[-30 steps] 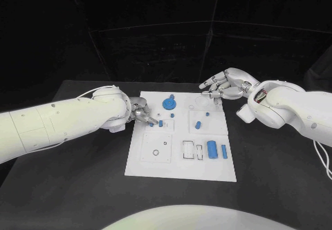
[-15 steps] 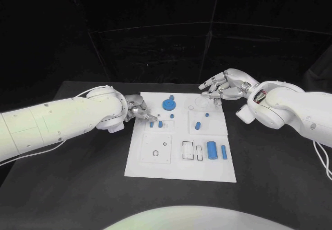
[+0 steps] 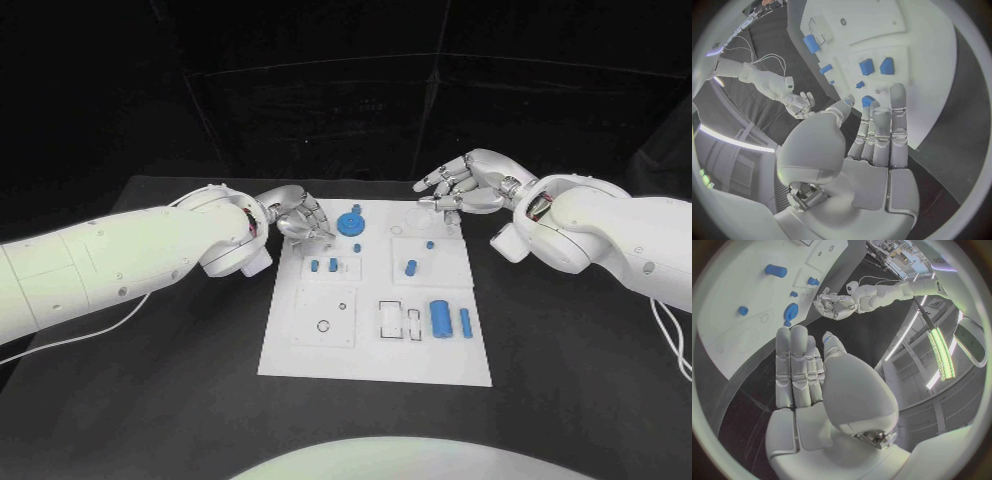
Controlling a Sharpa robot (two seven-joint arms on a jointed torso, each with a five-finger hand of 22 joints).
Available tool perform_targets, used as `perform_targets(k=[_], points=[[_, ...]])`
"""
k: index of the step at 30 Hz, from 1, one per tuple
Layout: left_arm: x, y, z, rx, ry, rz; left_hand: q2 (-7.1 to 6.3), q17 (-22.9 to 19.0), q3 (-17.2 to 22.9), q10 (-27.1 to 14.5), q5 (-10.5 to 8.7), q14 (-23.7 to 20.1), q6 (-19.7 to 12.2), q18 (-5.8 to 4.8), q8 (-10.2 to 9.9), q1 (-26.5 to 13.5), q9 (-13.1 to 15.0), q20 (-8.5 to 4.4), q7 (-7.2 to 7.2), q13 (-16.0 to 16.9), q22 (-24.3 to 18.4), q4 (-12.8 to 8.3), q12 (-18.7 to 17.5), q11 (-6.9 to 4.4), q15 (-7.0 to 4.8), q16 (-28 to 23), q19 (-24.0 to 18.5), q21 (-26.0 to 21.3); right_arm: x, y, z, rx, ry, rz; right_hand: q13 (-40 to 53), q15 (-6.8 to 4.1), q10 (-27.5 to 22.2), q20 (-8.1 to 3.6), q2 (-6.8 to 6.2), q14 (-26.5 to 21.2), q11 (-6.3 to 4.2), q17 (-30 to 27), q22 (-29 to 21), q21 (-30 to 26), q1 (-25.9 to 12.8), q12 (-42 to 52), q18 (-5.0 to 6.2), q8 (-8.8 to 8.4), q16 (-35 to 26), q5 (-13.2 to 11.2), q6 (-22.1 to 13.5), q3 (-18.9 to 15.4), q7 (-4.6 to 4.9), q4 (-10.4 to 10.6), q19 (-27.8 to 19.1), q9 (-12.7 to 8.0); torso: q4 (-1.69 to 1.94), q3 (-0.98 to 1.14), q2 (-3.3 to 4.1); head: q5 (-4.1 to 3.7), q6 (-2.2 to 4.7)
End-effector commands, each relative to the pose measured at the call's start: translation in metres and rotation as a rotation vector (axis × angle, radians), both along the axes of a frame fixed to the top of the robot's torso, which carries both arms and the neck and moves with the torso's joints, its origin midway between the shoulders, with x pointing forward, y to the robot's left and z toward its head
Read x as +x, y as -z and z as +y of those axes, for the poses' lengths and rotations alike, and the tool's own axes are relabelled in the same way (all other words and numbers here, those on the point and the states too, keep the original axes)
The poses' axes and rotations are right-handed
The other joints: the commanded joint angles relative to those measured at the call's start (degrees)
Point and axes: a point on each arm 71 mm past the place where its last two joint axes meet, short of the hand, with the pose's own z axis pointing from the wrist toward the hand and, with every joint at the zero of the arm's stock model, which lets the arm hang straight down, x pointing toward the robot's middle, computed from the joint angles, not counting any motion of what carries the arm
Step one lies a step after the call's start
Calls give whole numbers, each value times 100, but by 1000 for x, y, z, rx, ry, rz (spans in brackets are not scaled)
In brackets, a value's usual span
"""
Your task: Assemble the parts on the task board
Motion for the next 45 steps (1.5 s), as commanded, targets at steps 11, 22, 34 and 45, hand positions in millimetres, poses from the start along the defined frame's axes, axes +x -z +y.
perform_targets(k=[11, 22, 34, 45], points=[[-3, 2, -49, 193, 318, -378, -311, 270, 128, -104, 3, 604, 517, 115, -846, 508, -912, -13, -40, -1023, -181, -402, -909, 31, -5, 571, 501, -71, 0, -1, 5, 10, -17, -5, -11, 0, -35, 31, 4, -30, -3, -6, -10, -40, -20, -19, 22, 27, -41, 23, -49, -14, 7, 34, -10, 0, -14, 1, 8, -56, 83], [2, 17, -67, 344, 330, -308, -251, 1143, 121, 119, 2, 1159, 933, -102, -1025, 556, -1200, -77, -110, -1355, 1057, -388, -1015, -15, -60, 1589, 1228, 1261, 0, -1, 8, 12, -26, -5, -12, 1, -37, 32, 5, -29, -3, 7, -11, -43, -16, -18, 22, 28, -32, 26, -51, -13, 8, 33, -12, 0, -2, -1, 5, -58, 69], [11, 20, -75, 403, 324, -307, -181, 1087, 289, 191, 2, 1158, 1042, -118, -1207, 624, -1391, -82, -108, -1608, 1162, -428, -1162, 1, -51, 1634, 1247, 1373, 0, -1, 11, 13, -32, -6, -12, 1, -38, 32, 5, -30, -3, 9, -12, -45, -14, -17, 22, 29, -31, 28, -50, -12, 8, 33, -12, 1, -5, 2, 1, -70, 65], [14, 22, -83, 420, 339, -289, -103, 1125, 456, 305, 2, 1182, 1149, -144, -1284, 650, -1484, -83, -128, -1742, 1340, -445, -1211, -8, -58, 1708, 1290, 1543, 0, -1, 13, 13, -36, -5, -13, 1, -40, 33, 8, -30, -3, 16, -13, -48, -8, -15, 22, 33, -30, 34, -50, -9, 8, 33, -13, 2, -6, 0, 5, -72, 59]])
